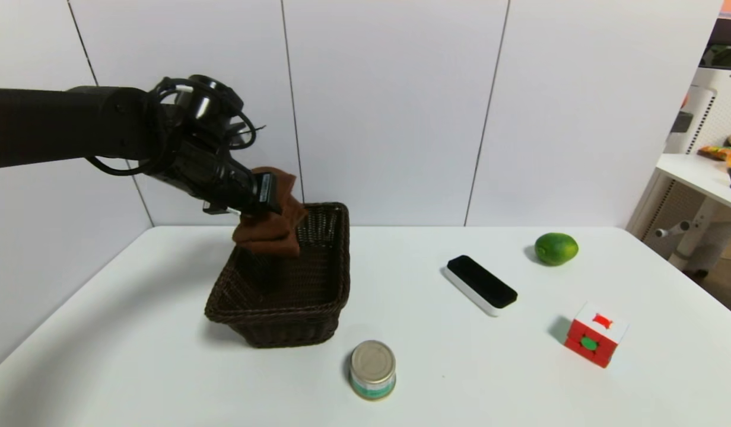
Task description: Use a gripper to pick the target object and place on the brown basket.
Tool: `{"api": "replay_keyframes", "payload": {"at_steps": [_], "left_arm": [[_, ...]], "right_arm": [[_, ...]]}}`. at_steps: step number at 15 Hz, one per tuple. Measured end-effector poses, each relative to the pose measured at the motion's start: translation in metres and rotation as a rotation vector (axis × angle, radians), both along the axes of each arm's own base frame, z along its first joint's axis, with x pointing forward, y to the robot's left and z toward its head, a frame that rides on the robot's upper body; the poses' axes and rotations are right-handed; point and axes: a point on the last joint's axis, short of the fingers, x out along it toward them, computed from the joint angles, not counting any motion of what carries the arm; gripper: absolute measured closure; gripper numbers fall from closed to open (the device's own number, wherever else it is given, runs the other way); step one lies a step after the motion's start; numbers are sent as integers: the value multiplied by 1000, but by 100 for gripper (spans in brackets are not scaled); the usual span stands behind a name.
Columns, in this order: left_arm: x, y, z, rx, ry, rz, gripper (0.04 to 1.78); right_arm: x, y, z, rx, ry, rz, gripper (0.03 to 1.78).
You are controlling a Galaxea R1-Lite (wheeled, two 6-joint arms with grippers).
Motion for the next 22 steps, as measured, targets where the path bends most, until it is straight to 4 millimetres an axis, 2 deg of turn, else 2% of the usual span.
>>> {"api": "replay_keyframes", "payload": {"at_steps": [3,6,8,10,13,16,18,20,22], "left_arm": [[2,-4,-9,9,28,-11,81],[-2,-4,-20,26,67,-17,58],[-14,0,-24,47,93,-30,48],[-37,9,-22,73,99,-52,40],[-91,30,-13,80,47,-57,31],[-166,58,-22,77,-90,-51,25],[-216,78,-36,91,-228,-32,22],[-265,94,-60,114,-389,12,19],[-306,103,-87,131,-563,60,18]], "right_arm": [[0,0,0,0,0,0,11],[0,0,0,0,0,0,11],[0,0,0,0,0,0,11],[0,0,0,0,0,0,11],[0,0,0,0,0,0,11],[0,0,0,0,0,0,11],[0,0,0,0,0,0,11],[0,0,0,0,0,0,11],[0,0,0,0,0,0,11]]}}
